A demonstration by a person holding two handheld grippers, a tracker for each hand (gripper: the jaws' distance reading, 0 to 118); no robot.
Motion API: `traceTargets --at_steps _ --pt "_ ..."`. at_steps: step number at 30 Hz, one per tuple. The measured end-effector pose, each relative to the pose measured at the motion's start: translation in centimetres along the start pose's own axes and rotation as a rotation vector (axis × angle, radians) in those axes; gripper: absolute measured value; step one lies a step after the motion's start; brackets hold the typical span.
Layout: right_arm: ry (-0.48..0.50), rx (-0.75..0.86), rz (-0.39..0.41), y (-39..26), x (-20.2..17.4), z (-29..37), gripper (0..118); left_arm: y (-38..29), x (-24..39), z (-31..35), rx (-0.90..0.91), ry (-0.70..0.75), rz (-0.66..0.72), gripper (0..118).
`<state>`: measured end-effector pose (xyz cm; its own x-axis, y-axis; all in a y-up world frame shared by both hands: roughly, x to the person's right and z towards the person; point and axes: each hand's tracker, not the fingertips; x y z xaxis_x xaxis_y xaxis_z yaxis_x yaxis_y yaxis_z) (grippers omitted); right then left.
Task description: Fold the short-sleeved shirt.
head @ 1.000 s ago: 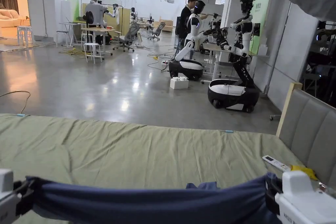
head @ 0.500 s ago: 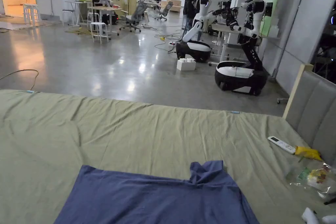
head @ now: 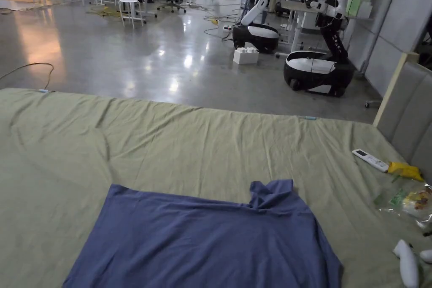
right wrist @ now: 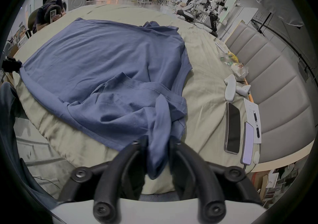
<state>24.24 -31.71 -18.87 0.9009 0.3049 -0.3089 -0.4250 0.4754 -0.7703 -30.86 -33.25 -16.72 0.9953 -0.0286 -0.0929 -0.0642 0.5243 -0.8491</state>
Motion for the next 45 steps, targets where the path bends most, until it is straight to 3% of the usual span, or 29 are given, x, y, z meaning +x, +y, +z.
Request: traceTargets --at_steps 2,5,6,15,16,18,19,20,21,23,26,28,30,34,45 --pt "-0.003 -0.001 -0.003 0.1 0.0 0.3 43 0.1 0.1 0.1 0.003 0.014 0.012 19" --pt "-0.012 -0.002 -0.025 0.7 0.1 1.1 61 0.7 0.0 0.6 0.011 0.039 0.016 49" --pt "-0.018 0.012 -0.035 0.9 0.2 1.5 65 0.9 -0.1 0.9 0.026 0.041 0.024 54" --pt "-0.038 0.414 -0.274 4.5 0.3 4.7 67 5.3 2.0 5.0 0.383 0.012 0.059 53" --pt "-0.034 0.480 -0.308 4.9 0.2 5.0 66 5.8 2.6 5.5 0.436 0.006 0.068 53" --pt "-0.047 0.565 -0.357 5.9 -0.3 5.7 48 6.6 3.7 6.1 0.522 0.000 0.089 47" --pt "-0.061 0.615 -0.371 6.5 -0.6 6.0 37 6.9 4.2 6.4 0.564 -0.012 0.090 41" --pt "-0.080 0.659 -0.373 7.0 -0.9 6.4 21 7.3 4.8 6.8 0.601 -0.011 0.092 27" --pt "-0.106 0.693 -0.373 7.4 -1.2 6.7 16 7.5 5.3 7.1 0.636 -0.003 0.096 17" --pt "-0.140 0.794 -0.373 8.3 -1.6 7.3 8 8.0 6.5 7.9 0.703 0.005 0.084 9" --pt "-0.156 0.864 -0.433 9.0 -1.8 8.2 5 8.7 7.9 9.0 0.798 0.011 0.069 4" --pt "-0.211 0.919 -0.404 9.6 -1.8 8.9 4 9.1 8.6 9.7 0.823 0.010 0.064 2" --pt "-0.197 0.908 -0.433 9.7 -1.7 8.9 2 9.4 9.2 10.0 0.832 0.005 0.057 1" --pt "-0.217 0.915 -0.414 10.0 -1.5 8.9 1 9.8 9.5 9.7 0.800 -0.005 0.048 1" --pt "-0.160 0.820 -0.366 9.6 -1.7 6.5 1 6.1 2.2 6.2 0.371 -0.013 0.053 1"
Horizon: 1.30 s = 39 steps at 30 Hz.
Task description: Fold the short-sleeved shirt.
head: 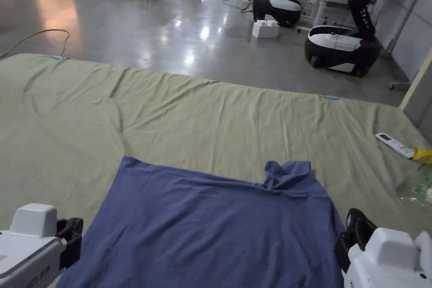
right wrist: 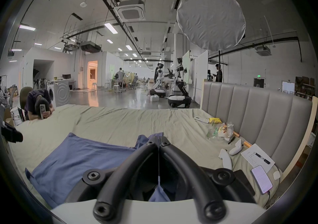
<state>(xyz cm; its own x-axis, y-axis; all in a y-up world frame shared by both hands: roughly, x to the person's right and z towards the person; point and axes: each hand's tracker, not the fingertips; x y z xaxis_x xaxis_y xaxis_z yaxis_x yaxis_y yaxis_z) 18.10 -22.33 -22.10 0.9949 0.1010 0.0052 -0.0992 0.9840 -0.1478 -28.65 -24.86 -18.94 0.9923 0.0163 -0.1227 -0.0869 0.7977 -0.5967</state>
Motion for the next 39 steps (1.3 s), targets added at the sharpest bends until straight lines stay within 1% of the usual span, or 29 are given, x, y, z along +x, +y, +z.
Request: traceTargets --at_steps 3,4,7,8,10,13,15,17,18,19,20,21,22,24,25,26,27,28,31,33,34,36,37,38,39 --pt "0.014 -0.033 0.004 -0.7 -0.3 -0.3 1 -1.8 -2.1 -0.8 -0.142 0.023 0.031 3" --pt "0.020 -0.044 0.005 -1.0 -0.4 -0.5 1 -2.4 -2.8 -1.2 -0.192 0.022 0.043 7" --pt "0.037 -0.074 0.007 -1.6 -0.8 -0.6 1 -4.1 -4.3 -2.2 -0.258 0.059 0.101 55" --pt "0.041 -0.082 0.008 -1.8 -0.9 -0.7 1 -4.6 -4.7 -2.8 -0.294 0.053 0.118 62" --pt "0.052 -0.101 0.011 -2.0 -1.1 -0.7 1 -5.3 -5.1 -4.0 -0.337 0.055 0.159 62" --pt "0.062 -0.116 0.018 -2.4 -1.3 -0.7 1 -6.5 -5.0 -5.8 -0.405 0.004 0.205 62" --pt "0.065 -0.127 0.027 -2.6 -1.2 -0.6 1 -7.2 -4.7 -7.0 -0.442 0.015 0.183 62" --pt "0.067 -0.138 0.030 -2.8 -1.1 -0.6 1 -8.1 -4.2 -8.2 -0.516 0.084 0.128 61" --pt "0.067 -0.142 0.033 -2.9 -1.0 -0.5 1 -8.4 -4.1 -8.4 -0.521 0.080 0.115 61" --pt "0.067 -0.153 0.029 -3.1 -0.9 -0.4 1 -8.4 -3.8 -7.9 -0.478 0.065 0.119 61" --pt "0.068 -0.162 0.027 -3.2 -0.8 -0.3 1 -8.3 -3.7 -7.7 -0.475 0.072 0.129 60" --pt "0.065 -0.160 0.032 -3.2 -0.7 -0.2 1 -8.2 -3.5 -7.7 -0.472 0.079 0.129 58" --pt "0.063 -0.163 0.033 -3.3 -0.7 -0.1 1 -8.2 -3.3 -7.7 -0.471 0.077 0.120 53" --pt "0.063 -0.171 0.032 -3.7 -0.5 -0.1 1 -8.5 -3.1 -7.4 -0.455 0.042 0.076 34" --pt "0.060 -0.177 0.031 -3.9 -0.4 -0.1 1 -8.6 -3.1 -7.3 -0.453 0.023 0.071 21" --pt "0.054 -0.186 0.025 -4.2 -0.3 0.0 1 -8.6 -3.1 -7.3 -0.453 0.011 0.085 10" --pt "0.052 -0.196 0.016 -4.3 0.0 0.0 1 -8.4 -3.2 -7.1 -0.452 -0.019 0.119 7" --pt "0.052 -0.203 0.007 -4.5 0.3 0.2 1 -8.4 -3.3 -7.1 -0.458 -0.015 0.120 6" --pt "0.038 -0.241 -0.001 -4.5 1.8 0.7 1 -8.3 -2.9 -6.7 -0.451 -0.010 0.062 5" --pt "0.024 -0.300 -0.002 -4.4 3.5 1.1 3 -8.1 -2.9 -6.3 -0.445 -0.010 0.056 5" --pt "0.001 -0.327 -0.013 -4.4 4.6 1.5 7 -8.0 -2.9 -6.1 -0.438 -0.008 0.054 5" --pt "-0.031 -0.427 -0.037 -4.7 6.7 1.6 37 -7.9 -2.9 -5.6 -0.430 -0.013 0.059 5" --pt "-0.044 -0.472 -0.065 -5.0 7.8 1.7 50 -8.0 -2.9 -5.6 -0.423 -0.013 0.062 5" --pt "-0.054 -0.522 -0.091 -5.5 8.7 2.0 60 -8.0 -3.0 -5.5 -0.412 -0.011 0.068 5" --pt "-0.051 -0.580 -0.104 -6.0 9.4 1.9 60 -8.0 -3.2 -5.7 -0.417 -0.015 0.072 5"
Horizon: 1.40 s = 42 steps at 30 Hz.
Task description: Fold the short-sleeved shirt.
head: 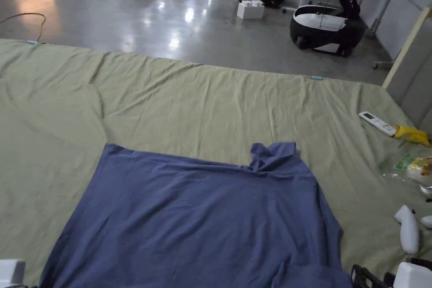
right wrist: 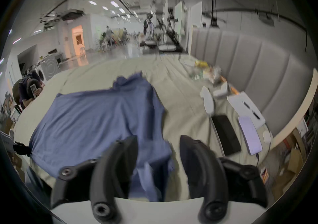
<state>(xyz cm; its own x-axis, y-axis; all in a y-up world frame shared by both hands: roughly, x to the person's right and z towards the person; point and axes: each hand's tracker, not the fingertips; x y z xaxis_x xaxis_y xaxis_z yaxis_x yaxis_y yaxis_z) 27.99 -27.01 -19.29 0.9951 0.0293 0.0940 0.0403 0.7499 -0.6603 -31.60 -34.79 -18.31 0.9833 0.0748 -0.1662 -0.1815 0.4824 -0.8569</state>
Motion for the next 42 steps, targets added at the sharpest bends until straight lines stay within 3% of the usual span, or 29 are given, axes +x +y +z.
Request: traceTargets --at_steps 4,8,10,13,16,18,19,32,37,42 --pt "-0.027 -0.125 0.029 -2.6 1.2 -1.6 60 -0.1 -0.1 0.0 0.003 -0.003 0.009 5" --pt "0.047 -0.221 0.007 -4.5 -0.2 -2.9 60 -0.2 -0.1 -0.1 0.004 0.000 0.015 5" --pt "0.067 -0.258 0.040 -5.2 -1.4 -3.8 60 -0.2 0.0 -0.2 0.002 0.001 0.015 5" --pt "0.017 -0.337 0.094 -6.4 -2.9 -5.8 59 -0.3 0.0 -0.5 0.000 0.005 0.004 5" --pt "0.040 -0.322 0.084 -6.9 -3.1 -6.3 40 -0.4 0.0 -0.5 0.003 0.006 0.005 5" --pt "0.052 -0.324 0.090 -6.5 -3.1 -5.9 15 -0.4 -0.1 -0.4 0.008 0.003 0.014 5" --pt "0.054 -0.327 0.093 -6.4 -2.7 -6.0 12 -0.5 -0.1 -0.4 0.010 0.001 0.019 5" --pt "0.079 -0.291 0.075 -5.9 -1.5 -3.8 9 -0.5 0.0 0.7 0.057 -0.007 0.018 5" --pt "0.127 -0.213 -0.034 -3.8 -0.6 -2.2 9 0.8 0.0 2.3 0.128 -0.029 0.030 5" --pt "0.154 -0.145 -0.061 -0.5 -0.5 -1.4 9 4.2 0.4 3.8 0.205 -0.042 0.030 5"
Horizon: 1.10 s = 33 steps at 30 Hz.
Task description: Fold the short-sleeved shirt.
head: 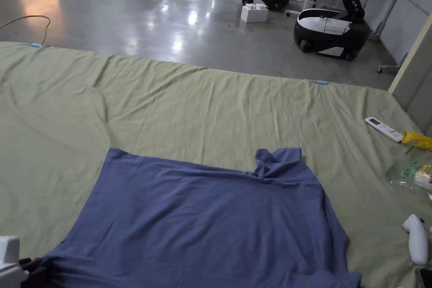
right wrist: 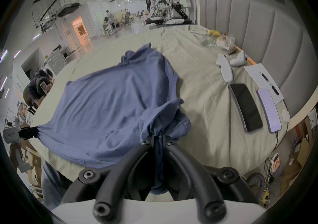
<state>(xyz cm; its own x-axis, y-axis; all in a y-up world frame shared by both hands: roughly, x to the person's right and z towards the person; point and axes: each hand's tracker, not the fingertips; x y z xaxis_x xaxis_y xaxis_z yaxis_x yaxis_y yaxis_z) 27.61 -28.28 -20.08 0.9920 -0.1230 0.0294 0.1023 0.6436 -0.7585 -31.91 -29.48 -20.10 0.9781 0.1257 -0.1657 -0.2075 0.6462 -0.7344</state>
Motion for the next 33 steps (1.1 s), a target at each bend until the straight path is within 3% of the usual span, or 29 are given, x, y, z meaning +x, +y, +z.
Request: traceTargets --at_steps 12,24,31,33 --pt "-0.073 0.121 0.086 8.4 -2.5 -5.7 9 8.4 2.2 -5.5 0.093 0.033 -0.031 5" --pt "-0.101 -0.023 0.058 13.3 -1.4 -17.0 10 12.5 3.4 -14.4 0.003 0.063 -0.011 5" --pt "-0.111 -0.006 0.107 12.5 -1.5 -17.6 33 11.6 3.3 -16.3 -0.027 0.082 -0.016 9" --pt "-0.124 0.046 0.134 12.5 -2.1 -16.4 52 11.4 3.3 -15.7 -0.008 0.094 -0.029 32"
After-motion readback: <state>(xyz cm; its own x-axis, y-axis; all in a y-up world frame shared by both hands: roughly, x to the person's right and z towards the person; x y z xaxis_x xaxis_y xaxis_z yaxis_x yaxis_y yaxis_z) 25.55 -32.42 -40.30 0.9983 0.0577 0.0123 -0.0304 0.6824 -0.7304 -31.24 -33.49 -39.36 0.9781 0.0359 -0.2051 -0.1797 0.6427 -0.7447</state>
